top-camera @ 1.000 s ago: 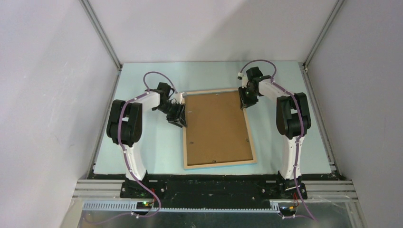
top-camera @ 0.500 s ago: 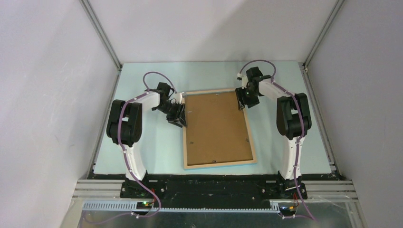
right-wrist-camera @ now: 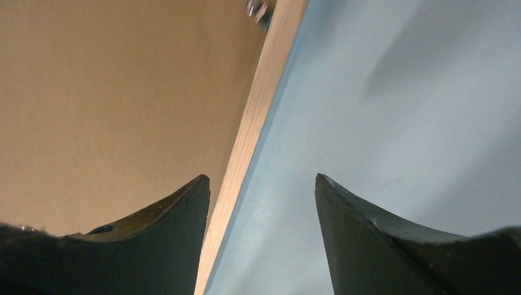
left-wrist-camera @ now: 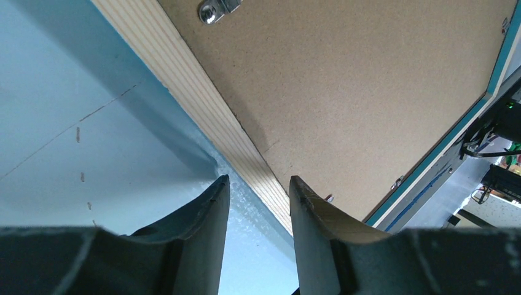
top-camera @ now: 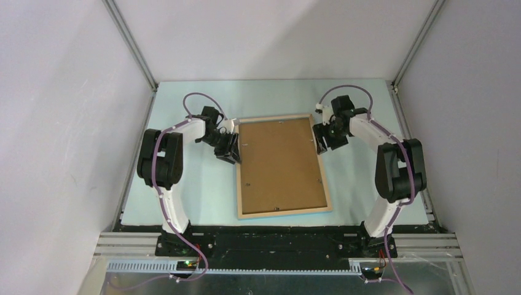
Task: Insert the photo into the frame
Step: Install the photo frame at the center of the board.
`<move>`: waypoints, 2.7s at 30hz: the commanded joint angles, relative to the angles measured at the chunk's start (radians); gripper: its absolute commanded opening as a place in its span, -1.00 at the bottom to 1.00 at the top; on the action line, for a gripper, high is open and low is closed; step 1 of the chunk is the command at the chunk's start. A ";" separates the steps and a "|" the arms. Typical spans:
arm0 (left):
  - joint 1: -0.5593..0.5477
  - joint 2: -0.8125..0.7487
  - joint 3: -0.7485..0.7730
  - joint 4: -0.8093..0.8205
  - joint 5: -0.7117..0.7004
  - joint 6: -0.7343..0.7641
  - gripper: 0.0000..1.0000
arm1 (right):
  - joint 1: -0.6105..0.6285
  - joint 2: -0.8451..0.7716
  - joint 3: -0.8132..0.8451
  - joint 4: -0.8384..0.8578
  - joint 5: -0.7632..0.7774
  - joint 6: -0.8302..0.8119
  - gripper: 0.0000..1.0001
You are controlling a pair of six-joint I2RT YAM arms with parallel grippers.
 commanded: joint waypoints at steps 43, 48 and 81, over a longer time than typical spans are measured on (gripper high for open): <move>0.007 0.006 0.014 0.017 0.039 -0.013 -0.09 | 0.142 -0.177 -0.359 0.049 0.009 -0.092 0.18; 0.007 0.008 0.016 0.017 0.041 -0.014 -0.08 | 0.161 -0.168 -0.359 0.059 0.029 -0.088 0.16; 0.008 0.003 0.009 0.016 0.034 -0.013 -0.09 | 0.167 -0.171 -0.358 0.060 0.044 -0.114 -0.13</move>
